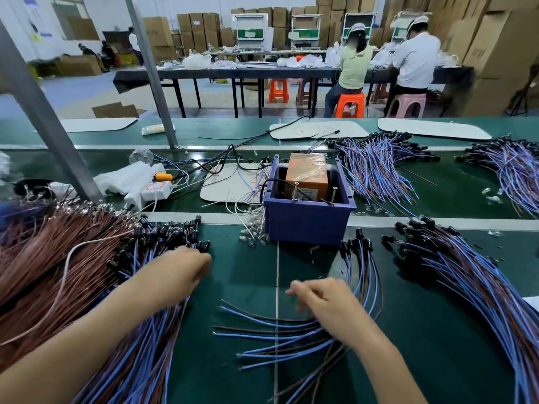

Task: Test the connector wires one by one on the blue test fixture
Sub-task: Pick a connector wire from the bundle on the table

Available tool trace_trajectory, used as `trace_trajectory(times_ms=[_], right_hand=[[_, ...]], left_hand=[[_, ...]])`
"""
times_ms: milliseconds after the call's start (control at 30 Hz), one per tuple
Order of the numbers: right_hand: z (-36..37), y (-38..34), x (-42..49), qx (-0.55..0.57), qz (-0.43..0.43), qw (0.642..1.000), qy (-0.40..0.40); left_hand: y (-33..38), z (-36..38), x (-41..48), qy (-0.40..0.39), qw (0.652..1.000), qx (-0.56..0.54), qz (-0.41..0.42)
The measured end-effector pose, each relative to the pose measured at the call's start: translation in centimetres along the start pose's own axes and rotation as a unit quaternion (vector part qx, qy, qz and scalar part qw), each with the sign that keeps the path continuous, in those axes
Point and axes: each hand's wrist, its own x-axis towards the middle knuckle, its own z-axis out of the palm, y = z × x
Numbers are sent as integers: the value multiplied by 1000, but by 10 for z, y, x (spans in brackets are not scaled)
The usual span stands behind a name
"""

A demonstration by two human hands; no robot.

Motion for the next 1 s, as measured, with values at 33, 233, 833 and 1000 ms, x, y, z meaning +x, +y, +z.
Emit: trace_trajectory(times_ms=[33,233,833,1000], right_hand=[[4,0,0,-40,8,999,-26],[9,-2,-2,-115,59,987,-98],[19,-43,12,504,183,838,-101],[18,-41,13,621,149,752,-162]], left_hand=[[0,4,2,5,999,23,-26],[28,31,7,-3,994,86,-67],[77,-5,-6,280,842,-419,194],[102,-11,-23,240,855,-300,349]])
